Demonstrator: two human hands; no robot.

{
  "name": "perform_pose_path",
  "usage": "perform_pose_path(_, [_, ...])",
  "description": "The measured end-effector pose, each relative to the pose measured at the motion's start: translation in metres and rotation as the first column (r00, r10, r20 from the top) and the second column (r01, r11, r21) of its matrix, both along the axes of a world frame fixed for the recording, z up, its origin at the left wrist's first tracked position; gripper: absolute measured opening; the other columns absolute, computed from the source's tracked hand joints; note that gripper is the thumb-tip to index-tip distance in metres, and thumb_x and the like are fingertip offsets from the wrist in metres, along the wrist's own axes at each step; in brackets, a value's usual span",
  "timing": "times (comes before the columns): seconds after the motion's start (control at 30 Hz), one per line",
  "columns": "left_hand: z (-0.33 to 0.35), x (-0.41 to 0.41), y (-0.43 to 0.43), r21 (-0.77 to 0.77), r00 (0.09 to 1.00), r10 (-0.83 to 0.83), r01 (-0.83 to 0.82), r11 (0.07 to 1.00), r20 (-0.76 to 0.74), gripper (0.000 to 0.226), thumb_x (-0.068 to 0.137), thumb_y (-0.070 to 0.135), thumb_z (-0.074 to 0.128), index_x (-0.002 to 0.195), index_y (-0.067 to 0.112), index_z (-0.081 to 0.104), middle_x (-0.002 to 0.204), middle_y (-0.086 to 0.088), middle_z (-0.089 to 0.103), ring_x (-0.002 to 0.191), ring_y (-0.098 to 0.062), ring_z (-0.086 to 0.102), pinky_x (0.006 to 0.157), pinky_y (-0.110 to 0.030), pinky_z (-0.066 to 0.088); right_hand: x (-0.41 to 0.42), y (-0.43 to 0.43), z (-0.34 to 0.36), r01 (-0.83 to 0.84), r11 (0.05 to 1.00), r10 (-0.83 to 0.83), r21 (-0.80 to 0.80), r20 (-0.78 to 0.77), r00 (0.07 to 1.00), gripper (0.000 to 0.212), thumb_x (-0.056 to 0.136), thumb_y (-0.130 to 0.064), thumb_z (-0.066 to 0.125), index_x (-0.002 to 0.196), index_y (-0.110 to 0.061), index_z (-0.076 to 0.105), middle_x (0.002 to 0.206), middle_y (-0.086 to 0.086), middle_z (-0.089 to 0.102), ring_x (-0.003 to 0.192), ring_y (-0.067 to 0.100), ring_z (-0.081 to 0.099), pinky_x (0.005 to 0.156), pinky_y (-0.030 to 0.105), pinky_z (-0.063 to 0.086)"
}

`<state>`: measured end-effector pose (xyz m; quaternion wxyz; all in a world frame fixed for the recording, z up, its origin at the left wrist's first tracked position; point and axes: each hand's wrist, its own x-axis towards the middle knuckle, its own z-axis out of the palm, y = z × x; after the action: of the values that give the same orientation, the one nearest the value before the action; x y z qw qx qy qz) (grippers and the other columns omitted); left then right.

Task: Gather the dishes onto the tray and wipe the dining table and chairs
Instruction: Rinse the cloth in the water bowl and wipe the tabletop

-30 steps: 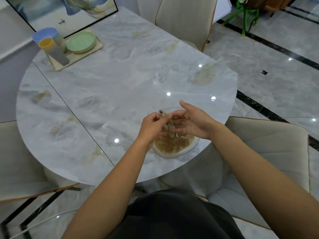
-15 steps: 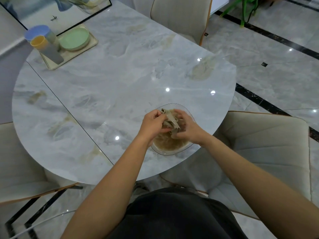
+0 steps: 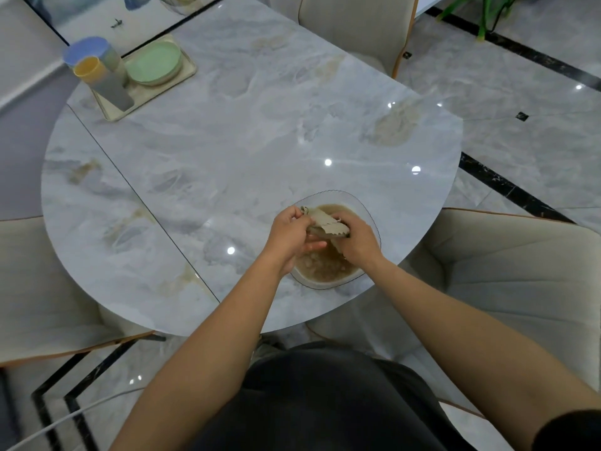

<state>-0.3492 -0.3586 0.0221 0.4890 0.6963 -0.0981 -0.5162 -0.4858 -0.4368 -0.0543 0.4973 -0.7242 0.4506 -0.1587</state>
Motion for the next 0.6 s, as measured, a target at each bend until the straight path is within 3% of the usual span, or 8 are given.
perform_pose_path(0.07, [-0.005, 0.006, 0.003, 0.059, 0.999, 0.052, -0.052, 0.997, 0.008, 0.023, 0.104, 0.006, 0.057, 0.084, 0.012, 0.046, 0.097, -0.018, 0.072, 0.076, -0.027, 0.077, 0.060, -0.033, 0.063, 0.001, -0.001, 0.007, 0.040, 0.996, -0.043, 0.086, 0.030, 0.999, 0.052, 0.082, 0.011, 0.054, 0.118, -0.025, 0.064, 0.109, -0.017, 0.064, 0.098, -0.006, 0.058, 0.076, 0.007, 0.045])
perform_pose_path(0.2, [-0.018, 0.014, 0.009, 0.140, 0.994, 0.108, -0.110, 0.984, 0.021, 0.020, 0.103, 0.006, 0.058, 0.088, 0.011, 0.046, 0.101, -0.020, 0.068, 0.080, -0.033, 0.076, 0.060, -0.033, 0.064, 0.001, -0.001, 0.012, 0.070, 0.978, -0.086, 0.198, 0.072, 0.994, 0.051, 0.081, 0.013, 0.052, 0.113, -0.026, 0.057, 0.115, -0.006, 0.067, 0.106, 0.003, 0.062, 0.078, 0.015, 0.049])
perform_pose_path(0.3, [-0.028, 0.015, 0.009, 0.166, 0.990, 0.138, -0.143, 0.976, 0.041, 0.018, 0.100, 0.004, 0.063, 0.100, 0.011, 0.046, 0.110, -0.020, 0.064, 0.086, -0.030, 0.073, 0.061, -0.031, 0.064, 0.000, -0.002, 0.020, 0.087, 0.969, -0.117, 0.233, 0.116, 0.986, 0.046, 0.084, 0.014, 0.054, 0.117, -0.018, 0.056, 0.111, -0.006, 0.066, 0.097, -0.005, 0.062, 0.072, 0.010, 0.050])
perform_pose_path(0.37, [-0.033, 0.014, 0.008, 0.182, 0.993, 0.115, -0.120, 0.976, 0.036, 0.025, 0.098, 0.003, 0.065, 0.111, 0.012, 0.046, 0.120, -0.018, 0.060, 0.099, -0.029, 0.071, 0.065, -0.031, 0.065, 0.001, -0.002, 0.026, 0.090, 0.956, -0.139, 0.278, 0.164, 0.977, 0.046, 0.085, 0.014, 0.055, 0.120, -0.017, 0.056, 0.110, -0.002, 0.067, 0.093, 0.003, 0.066, 0.074, 0.019, 0.056])
perform_pose_path(0.43, [-0.037, 0.012, 0.006, 0.216, 0.999, 0.009, -0.018, 0.976, 0.044, 0.038, 0.096, 0.005, 0.066, 0.125, 0.017, 0.045, 0.125, -0.016, 0.060, 0.106, -0.027, 0.069, 0.075, -0.036, 0.066, 0.003, -0.003, 0.029, 0.085, 0.938, -0.161, 0.337, 0.206, 0.965, 0.048, 0.085, 0.013, 0.055, 0.121, -0.019, 0.055, 0.111, 0.007, 0.069, 0.093, 0.020, 0.068, 0.079, 0.035, 0.058])
perform_pose_path(0.5, [-0.038, 0.009, 0.001, 0.236, 0.995, -0.094, 0.082, 0.968, 0.039, 0.042, 0.097, 0.007, 0.063, 0.134, 0.019, 0.048, 0.127, -0.013, 0.064, 0.112, -0.028, 0.068, 0.087, -0.045, 0.064, 0.005, -0.004, 0.033, 0.077, 0.926, -0.166, 0.369, 0.216, 0.962, 0.050, 0.085, 0.010, 0.056, 0.123, -0.023, 0.053, 0.111, 0.010, 0.069, 0.089, 0.023, 0.065, 0.079, 0.040, 0.057])
perform_pose_path(0.6, [-0.031, 0.005, -0.007, 0.215, 0.997, -0.016, 0.032, 0.976, -0.075, 0.032, 0.101, 0.009, 0.045, 0.127, 0.013, 0.063, 0.115, -0.011, 0.070, 0.109, -0.031, 0.068, 0.098, -0.059, 0.057, 0.007, -0.002, 0.041, 0.076, 0.930, -0.159, 0.359, 0.206, 0.966, 0.050, 0.086, 0.008, 0.057, 0.124, -0.024, 0.048, 0.112, 0.009, 0.070, 0.080, 0.017, 0.061, 0.070, 0.025, 0.053])
